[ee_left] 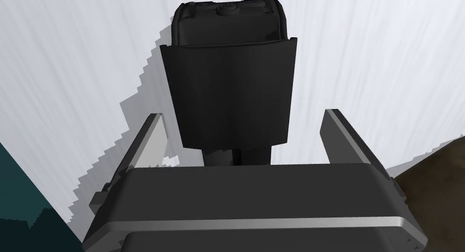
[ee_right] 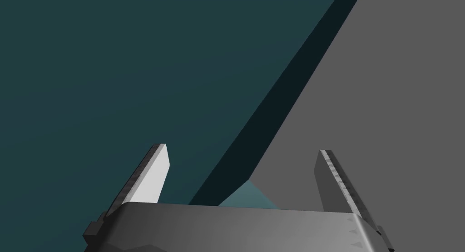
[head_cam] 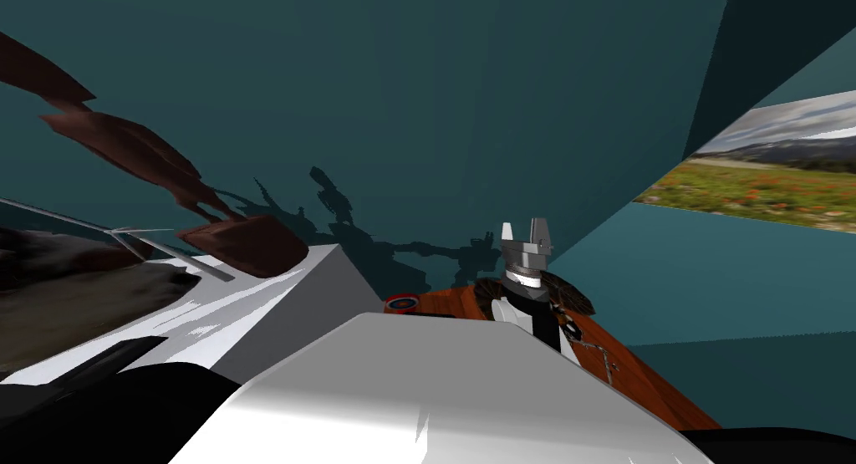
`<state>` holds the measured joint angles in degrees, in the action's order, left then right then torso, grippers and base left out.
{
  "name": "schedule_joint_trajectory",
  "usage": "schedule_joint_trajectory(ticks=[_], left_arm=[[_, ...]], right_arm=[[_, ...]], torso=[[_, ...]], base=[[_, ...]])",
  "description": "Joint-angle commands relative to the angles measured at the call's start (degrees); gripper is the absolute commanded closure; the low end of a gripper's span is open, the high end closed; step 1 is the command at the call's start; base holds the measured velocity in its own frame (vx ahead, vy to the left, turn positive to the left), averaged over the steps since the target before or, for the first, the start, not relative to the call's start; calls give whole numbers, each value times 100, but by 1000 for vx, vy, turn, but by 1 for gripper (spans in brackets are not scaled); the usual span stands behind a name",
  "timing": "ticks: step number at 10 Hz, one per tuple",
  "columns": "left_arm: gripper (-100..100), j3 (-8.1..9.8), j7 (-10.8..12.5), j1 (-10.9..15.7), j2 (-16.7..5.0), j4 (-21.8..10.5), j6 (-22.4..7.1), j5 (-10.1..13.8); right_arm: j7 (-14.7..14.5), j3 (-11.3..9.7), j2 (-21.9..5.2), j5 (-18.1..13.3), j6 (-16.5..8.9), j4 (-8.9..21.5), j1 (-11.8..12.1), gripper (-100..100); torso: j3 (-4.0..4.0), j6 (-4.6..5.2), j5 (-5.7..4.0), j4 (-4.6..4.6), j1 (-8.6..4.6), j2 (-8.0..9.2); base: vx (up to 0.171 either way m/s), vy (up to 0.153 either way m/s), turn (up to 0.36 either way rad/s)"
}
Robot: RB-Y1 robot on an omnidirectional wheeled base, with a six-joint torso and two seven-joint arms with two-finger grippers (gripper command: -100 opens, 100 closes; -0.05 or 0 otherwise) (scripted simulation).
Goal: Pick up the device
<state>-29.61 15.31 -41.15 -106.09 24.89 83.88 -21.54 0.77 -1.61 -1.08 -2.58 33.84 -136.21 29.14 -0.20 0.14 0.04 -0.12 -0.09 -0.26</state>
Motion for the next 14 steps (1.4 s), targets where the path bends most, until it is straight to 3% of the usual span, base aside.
schedule_joint_trajectory(ticks=[1, 2, 4, 5, 8, 9, 13, 14], left_arm=[[-100, -155, -110, -286, -47, 133, -147, 286], [-100, -155, -110, -193, -47, 133, -147, 135], [-100, -155, -110, -320, -47, 133, -147, 462], [-100, -157, -159, -310, 106, 141, -262, 432], [-100, -145, -140, -275, 112, 124, -234, 376], [100, -147, -148, -291, 108, 134, -249, 399], [100, -147, -146, -289, 110, 135, -245, 397], [0, -147, -146, -289, 110, 136, -246, 397]], right_arm=[[0, 0, 0, 0, 0, 0, 0, 0], [0, 0, 0, 0, 0, 0, 0, 0], [0, 0, 0, 0, 0, 0, 0, 0], [0, 0, 0, 0, 0, 0, 0, 0], [0, 0, 0, 0, 0, 0, 0, 0], [0, 0, 0, 0, 0, 0, 0, 0], [0, 0, 0, 0, 0, 0, 0, 0], [0, 0, 0, 0, 0, 0, 0, 0]], torso=[[0, 0, 0, 0, 0, 0], [-1, 0, -2, 0, 0, -1], [-1, 0, -3, -1, -2, -2], [-1, 0, -3, -1, -2, -2], [-1, 0, -3, -1, -2, -1], [-1, 0, -3, -1, -2, -2], [-1, 0, -3, -1, 1, -1], [-1, 0, -4, -1, 1, -1]], base=[[1, -1, -24], [0, 0, 0], [0, 0, 0], [2, -1, -46], [0, 0, -6], [0, 0, 0], [0, 0, 0], [0, 0, 0]])
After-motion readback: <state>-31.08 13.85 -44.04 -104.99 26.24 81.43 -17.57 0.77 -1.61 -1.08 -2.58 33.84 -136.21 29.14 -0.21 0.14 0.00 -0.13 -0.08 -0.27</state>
